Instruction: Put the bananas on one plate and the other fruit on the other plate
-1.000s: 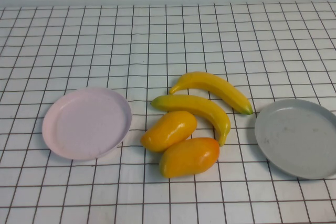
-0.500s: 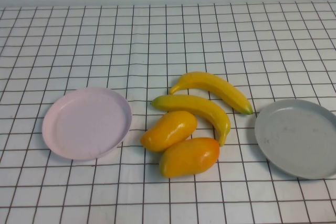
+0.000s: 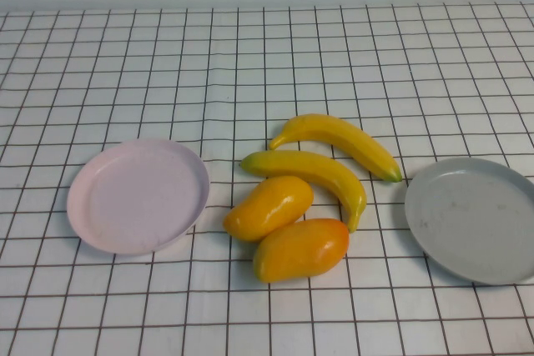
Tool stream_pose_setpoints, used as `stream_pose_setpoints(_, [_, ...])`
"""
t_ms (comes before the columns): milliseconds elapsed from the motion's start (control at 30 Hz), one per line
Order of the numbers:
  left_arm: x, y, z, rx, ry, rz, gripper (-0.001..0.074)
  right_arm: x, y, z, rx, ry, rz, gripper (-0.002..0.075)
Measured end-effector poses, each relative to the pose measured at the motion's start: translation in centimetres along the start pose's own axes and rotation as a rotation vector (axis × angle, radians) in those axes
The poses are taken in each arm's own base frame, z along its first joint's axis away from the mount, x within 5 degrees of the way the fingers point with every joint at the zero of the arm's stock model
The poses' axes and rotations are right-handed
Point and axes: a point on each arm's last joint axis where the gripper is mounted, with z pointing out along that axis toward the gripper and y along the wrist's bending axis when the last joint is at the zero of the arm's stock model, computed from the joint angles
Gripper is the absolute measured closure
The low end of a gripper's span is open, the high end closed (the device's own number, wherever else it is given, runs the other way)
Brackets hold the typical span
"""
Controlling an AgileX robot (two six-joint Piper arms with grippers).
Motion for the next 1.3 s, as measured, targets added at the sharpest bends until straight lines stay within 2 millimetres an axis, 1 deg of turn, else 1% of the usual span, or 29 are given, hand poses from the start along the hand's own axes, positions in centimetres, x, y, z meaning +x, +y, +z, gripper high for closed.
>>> stream_pose_setpoints(167, [-1.0, -0.2, -0.1, 0.019, -0.106, -0.017, 0.0738, 0.0, 0.0, 0.0, 0.0, 0.0, 0.0, 0.0742])
stream_pose_setpoints(267, [-0.7, -0.2, 0.0, 0.017, -0.081, 0.036, 0.0738, 0.0, 0.0, 0.0, 0.0, 0.0, 0.0, 0.0742])
stream_pose_setpoints(333, [-0.4, -0.9, -0.1, 0.023, 0.005, 0.158, 0.0738, 0.0, 0.0, 0.0, 0.0, 0.0, 0.0, 0.0743])
stream_pose_setpoints(433, [-0.6, -3.6, -0.6, 0.043, 0.173, 0.444, 0.0738, 0.0, 0.0, 0.0, 0.0, 0.0, 0.0, 0.0742])
stream_pose_setpoints(500, [-1.7, -6.1, -1.0, 0.037, 0.266, 0.643, 0.0738, 0.0, 0.0, 0.0, 0.0, 0.0, 0.0, 0.0742])
stream_pose_setpoints(567, [-2.6, -7.7, -0.6, -0.009, 0.373, 0.788, 0.0738, 0.0, 0.0, 0.0, 0.0, 0.0, 0.0, 0.0742])
stream_pose_setpoints(633, [-3.2, -8.5, 0.0, -0.059, 0.47, 0.878, 0.0738, 0.0, 0.0, 0.0, 0.0, 0.0, 0.0, 0.0742])
stream_pose_setpoints(700, [-3.7, -9.3, 1.3, -0.103, 0.572, 0.942, 0.0738, 0.0, 0.0, 0.0, 0.0, 0.0, 0.0, 0.0742])
stream_pose_setpoints(767, [-3.9, -9.6, 2.7, -0.132, 0.653, 0.977, 0.0738, 0.0, 0.0, 0.0, 0.0, 0.0, 0.0, 0.0742])
stream_pose_setpoints(900, [-4.0, -9.9, 6.1, -0.194, 0.802, 0.986, 0.0738, 0.0, 0.0, 0.0, 0.0, 0.0, 0.0, 0.0743])
stream_pose_setpoints(1033, [-3.1, -10.3, 9.6, -0.209, 0.976, 1.029, 0.0738, 0.0, 0.0, 0.0, 0.0, 0.0, 0.0, 0.0742])
stream_pose_setpoints(1100, [-1.9, -10.8, 11.6, -0.19, 1.063, 1.08, 0.0727, 0.0, 0.0, 0.0, 0.0, 0.0, 0.0, 0.0743])
stream_pose_setpoints(1167, [-0.2, -11.4, 13.5, -0.158, 1.136, 1.144, 0.0685, 0.0, 0.0, 0.0, 0.0, 0.0, 0.0, 0.0742])
stream_pose_setpoints(1233, [1.4, -12.0, 15.0, -0.118, 1.179, 1.189, 0.0604, 0.0, 0.0, 0.0, 0.0, 0.0, 0.0, 0.0742])
stream_pose_setpoints(1300, [3.6, -12.8, 17.2, -0.078, 1.222, 1.22, 0.045, 0.0, 0.0, 0.0, 0.0, 0.0, 0.0, 0.0743])
